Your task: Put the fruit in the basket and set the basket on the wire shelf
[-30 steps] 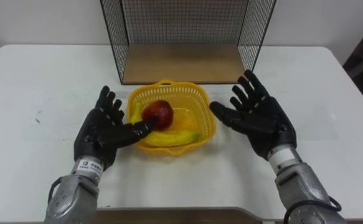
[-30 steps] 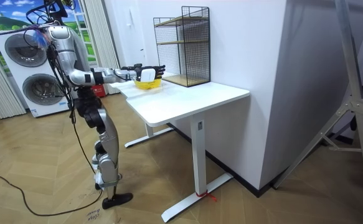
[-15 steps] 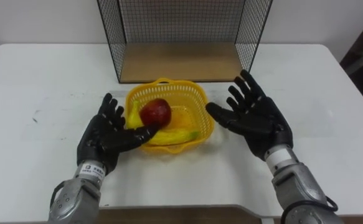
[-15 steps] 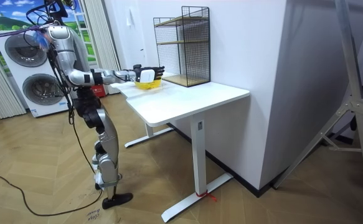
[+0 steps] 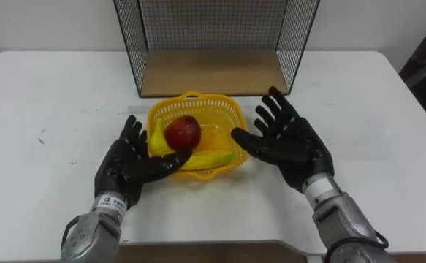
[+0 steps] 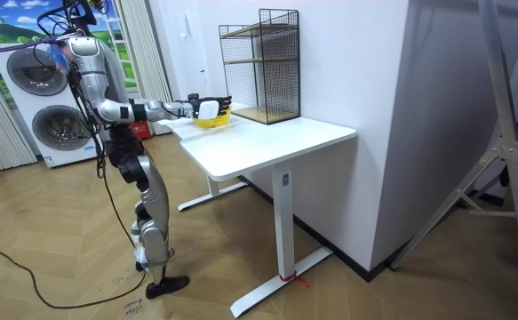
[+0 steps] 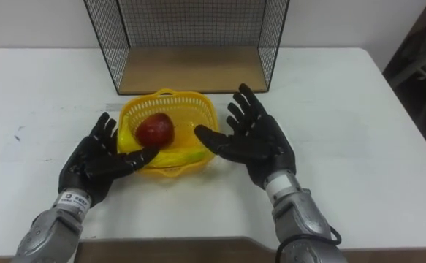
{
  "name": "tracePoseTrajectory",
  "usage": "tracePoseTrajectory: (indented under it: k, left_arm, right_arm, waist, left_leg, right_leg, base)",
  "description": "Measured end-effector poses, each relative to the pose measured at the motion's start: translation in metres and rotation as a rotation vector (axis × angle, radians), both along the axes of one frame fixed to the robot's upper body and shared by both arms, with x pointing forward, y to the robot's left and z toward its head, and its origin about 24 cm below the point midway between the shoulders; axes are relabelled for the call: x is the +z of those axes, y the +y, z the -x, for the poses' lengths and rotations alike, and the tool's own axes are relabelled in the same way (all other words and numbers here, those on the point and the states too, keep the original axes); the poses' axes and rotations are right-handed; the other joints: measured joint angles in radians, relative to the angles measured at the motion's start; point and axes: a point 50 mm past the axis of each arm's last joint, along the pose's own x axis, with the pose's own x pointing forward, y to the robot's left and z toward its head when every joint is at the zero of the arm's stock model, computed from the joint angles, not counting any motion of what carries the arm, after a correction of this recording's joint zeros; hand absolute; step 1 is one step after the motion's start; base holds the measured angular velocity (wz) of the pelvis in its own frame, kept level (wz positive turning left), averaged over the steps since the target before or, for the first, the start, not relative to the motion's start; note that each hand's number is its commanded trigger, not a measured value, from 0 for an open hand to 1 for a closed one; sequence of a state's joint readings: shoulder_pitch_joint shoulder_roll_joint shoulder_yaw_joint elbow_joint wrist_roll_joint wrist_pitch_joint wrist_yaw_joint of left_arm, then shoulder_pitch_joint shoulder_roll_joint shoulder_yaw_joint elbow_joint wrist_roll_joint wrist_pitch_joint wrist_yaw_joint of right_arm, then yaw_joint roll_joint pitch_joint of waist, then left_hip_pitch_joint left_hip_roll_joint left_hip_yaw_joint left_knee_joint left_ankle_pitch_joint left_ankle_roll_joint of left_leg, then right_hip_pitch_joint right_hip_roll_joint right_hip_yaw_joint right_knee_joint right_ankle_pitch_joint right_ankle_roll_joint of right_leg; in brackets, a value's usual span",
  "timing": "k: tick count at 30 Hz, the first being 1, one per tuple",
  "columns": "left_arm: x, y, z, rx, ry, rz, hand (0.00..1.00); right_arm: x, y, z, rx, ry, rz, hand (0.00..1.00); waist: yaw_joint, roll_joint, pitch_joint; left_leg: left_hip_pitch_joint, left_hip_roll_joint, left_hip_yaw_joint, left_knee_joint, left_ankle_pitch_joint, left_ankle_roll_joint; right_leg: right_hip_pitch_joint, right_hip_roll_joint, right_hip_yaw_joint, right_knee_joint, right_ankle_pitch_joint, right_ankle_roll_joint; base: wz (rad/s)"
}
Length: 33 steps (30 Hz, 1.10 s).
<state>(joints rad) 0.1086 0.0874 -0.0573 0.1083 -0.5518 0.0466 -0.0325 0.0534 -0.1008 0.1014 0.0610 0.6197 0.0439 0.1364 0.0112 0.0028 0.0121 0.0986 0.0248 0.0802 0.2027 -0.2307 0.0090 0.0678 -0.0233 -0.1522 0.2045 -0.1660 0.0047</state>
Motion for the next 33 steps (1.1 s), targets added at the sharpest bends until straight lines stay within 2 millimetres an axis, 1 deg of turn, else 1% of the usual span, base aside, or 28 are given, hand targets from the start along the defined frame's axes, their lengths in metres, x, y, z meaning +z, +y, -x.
tracePoseTrajectory:
  k: [7,12,16,21,26,33]
  left_arm:
    - [0.0,-0.001,0.0,-0.006,-0.001,-0.003,0.0]
    - [0.0,-0.001,0.0,-0.016,-0.004,-0.005,0.0]
    - [0.0,-0.003,0.0,-0.026,-0.005,-0.015,0.0]
    - [-0.001,-0.006,0.0,-0.039,-0.002,-0.012,0.0]
    - [-0.001,-0.012,0.001,-0.06,-0.001,-0.001,0.0]
    - [-0.001,-0.017,0.001,-0.077,-0.009,0.0,0.0]
  right_arm:
    - [-0.002,0.008,0.002,0.05,0.002,-0.004,0.0]
    - [-0.005,0.01,0.002,0.064,0.011,-0.009,0.0]
    - [-0.022,0.008,0.006,0.064,0.081,-0.003,0.0]
    - [-0.028,0.014,0.009,0.089,0.108,0.002,0.0]
    - [-0.029,0.021,0.01,0.116,0.113,0.0,0.0]
    - [-0.03,0.024,0.011,0.134,0.115,0.009,0.0]
  waist:
    - [-0.001,0.003,-0.0005]
    - [0.0,0.001,-0.0014]
    - [0.0,-0.001,-0.0027]
    - [-0.002,-0.002,-0.0023]
    - [-0.006,-0.003,-0.0013]
    - [-0.006,-0.011,0.0041]
  left_leg:
    - [0.0,0.0,0.0,-0.004,0.0,0.0]
    - [0.001,0.0,0.0,-0.003,0.0,0.0]
    - [0.002,0.0,0.001,0.003,0.0,0.0]
    - [0.001,0.0,0.001,0.004,0.0,0.0]
    - [0.0,0.0,0.0,0.002,0.0,0.0]
    - [0.0,0.0,0.001,0.001,0.0,0.0]
  right_leg:
    - [-0.002,0.0,0.0,0.0,0.001,-0.001]
    - [-0.002,0.0,-0.001,0.0,0.001,-0.001]
    - [-0.002,-0.001,0.001,-0.001,0.001,-0.001]
    - [-0.002,-0.001,0.0,0.001,0.001,-0.002]
    - [0.0,0.0,0.001,0.001,0.002,-0.002]
    - [0.001,0.0,0.006,0.0,0.002,-0.001]
  base:
    - [0.0]
    - [0.0]
    - [0.0]
    - [0.0]
    - [0.0]
    - [0.0]
